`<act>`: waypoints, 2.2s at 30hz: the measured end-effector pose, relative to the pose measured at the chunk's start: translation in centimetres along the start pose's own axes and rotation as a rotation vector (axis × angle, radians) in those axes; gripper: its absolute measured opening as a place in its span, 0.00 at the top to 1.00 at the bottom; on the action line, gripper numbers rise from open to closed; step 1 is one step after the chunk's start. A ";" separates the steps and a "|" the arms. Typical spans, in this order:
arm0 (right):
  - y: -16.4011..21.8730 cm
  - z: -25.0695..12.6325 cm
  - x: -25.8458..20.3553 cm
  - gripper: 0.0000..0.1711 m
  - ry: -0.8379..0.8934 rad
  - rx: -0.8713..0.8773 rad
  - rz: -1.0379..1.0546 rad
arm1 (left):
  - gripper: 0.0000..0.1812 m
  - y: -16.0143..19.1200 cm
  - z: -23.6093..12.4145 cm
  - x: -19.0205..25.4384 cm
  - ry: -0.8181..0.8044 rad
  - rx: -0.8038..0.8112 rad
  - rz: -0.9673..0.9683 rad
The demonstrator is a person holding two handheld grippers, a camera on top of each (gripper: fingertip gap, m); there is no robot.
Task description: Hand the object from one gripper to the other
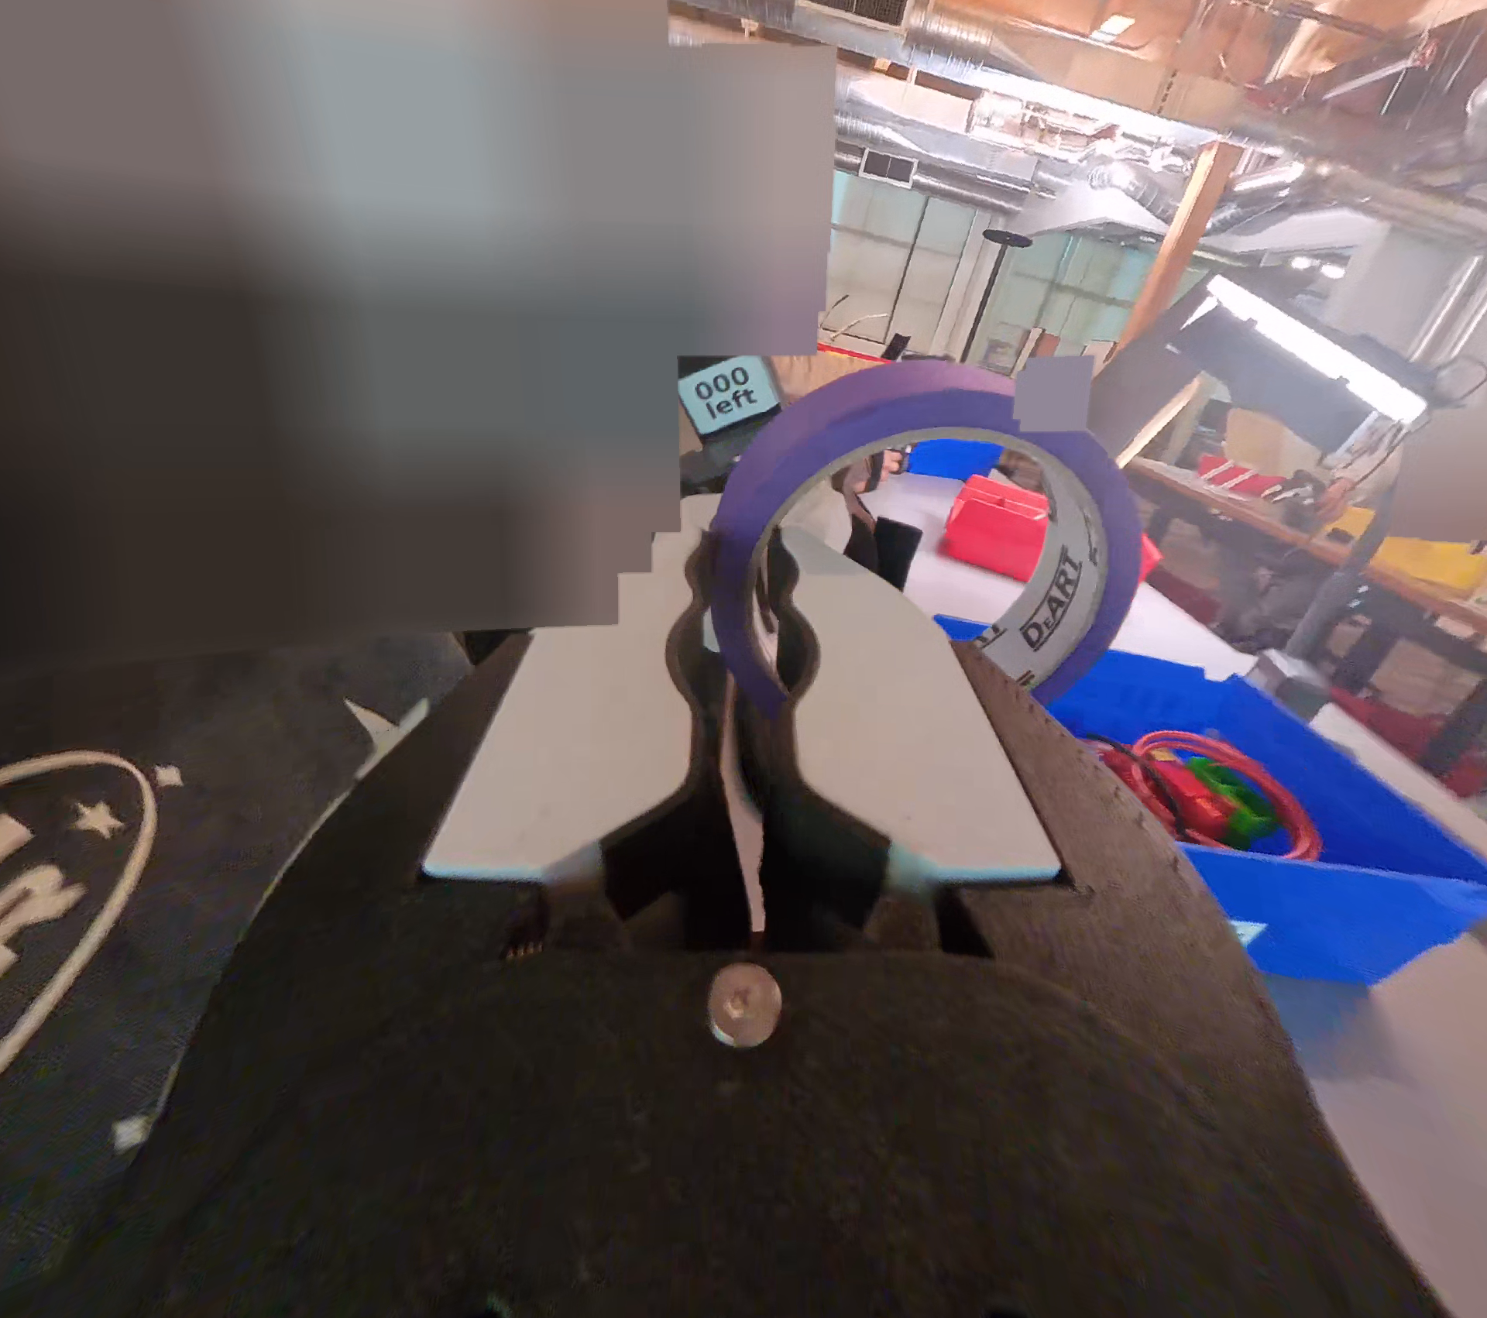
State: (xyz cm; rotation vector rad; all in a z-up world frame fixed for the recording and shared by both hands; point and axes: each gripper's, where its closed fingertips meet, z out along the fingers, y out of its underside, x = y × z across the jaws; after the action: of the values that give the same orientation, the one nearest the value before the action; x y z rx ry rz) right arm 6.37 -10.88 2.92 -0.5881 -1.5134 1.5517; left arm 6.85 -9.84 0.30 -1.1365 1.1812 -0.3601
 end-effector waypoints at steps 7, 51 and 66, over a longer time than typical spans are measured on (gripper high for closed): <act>2.8 0.3 -0.3 0.94 0.086 -0.248 -0.517 | 0.88 -3.3 -1.3 -0.9 0.049 0.240 -0.322; -0.1 0.2 -0.4 0.85 0.000 0.025 -0.070 | 0.94 -1.7 -0.5 0.2 -0.005 0.112 0.115; 3.8 1.1 -0.9 0.93 0.073 -0.293 -0.609 | 0.86 -3.6 -1.1 -0.1 0.025 0.227 -0.130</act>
State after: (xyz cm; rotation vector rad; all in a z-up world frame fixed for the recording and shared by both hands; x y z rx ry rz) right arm 4.99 -11.80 -0.76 -0.2932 -1.6750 0.8458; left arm 7.04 -11.89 3.44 -1.0149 1.0607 -0.5942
